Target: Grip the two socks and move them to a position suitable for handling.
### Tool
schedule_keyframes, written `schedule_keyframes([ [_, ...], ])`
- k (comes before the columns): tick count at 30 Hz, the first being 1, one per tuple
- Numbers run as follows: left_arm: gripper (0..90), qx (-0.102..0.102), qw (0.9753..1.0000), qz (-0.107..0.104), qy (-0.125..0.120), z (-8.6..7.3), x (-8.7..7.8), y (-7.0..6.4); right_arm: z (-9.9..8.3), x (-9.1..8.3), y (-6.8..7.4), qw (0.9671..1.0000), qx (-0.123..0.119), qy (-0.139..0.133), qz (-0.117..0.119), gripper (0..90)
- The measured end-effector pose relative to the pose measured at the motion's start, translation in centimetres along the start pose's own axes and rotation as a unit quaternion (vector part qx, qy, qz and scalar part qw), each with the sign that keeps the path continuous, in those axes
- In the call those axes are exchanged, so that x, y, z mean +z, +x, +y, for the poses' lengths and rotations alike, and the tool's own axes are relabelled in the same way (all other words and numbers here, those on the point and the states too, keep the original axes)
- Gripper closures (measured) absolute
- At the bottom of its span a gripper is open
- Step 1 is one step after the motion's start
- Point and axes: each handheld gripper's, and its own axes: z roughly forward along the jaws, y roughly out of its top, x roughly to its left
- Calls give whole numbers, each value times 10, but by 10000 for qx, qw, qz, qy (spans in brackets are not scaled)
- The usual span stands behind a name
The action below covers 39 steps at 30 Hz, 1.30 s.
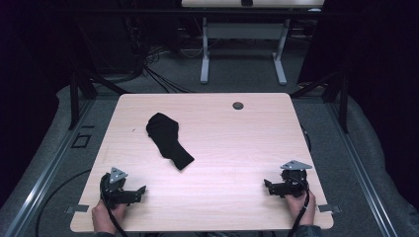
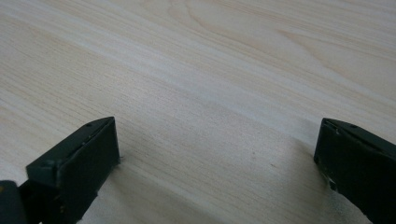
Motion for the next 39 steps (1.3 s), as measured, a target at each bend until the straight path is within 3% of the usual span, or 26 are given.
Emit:
schedule_keyframes([
  [36, 5, -11, 10000, -21, 13, 1, 0, 0, 0, 0, 0, 10000, 23, 25, -42, 0],
  [39, 5, 84, 10000, -30, 5, 2, 1, 1, 0, 0, 0, 10000, 27, 17, -47, 0],
])
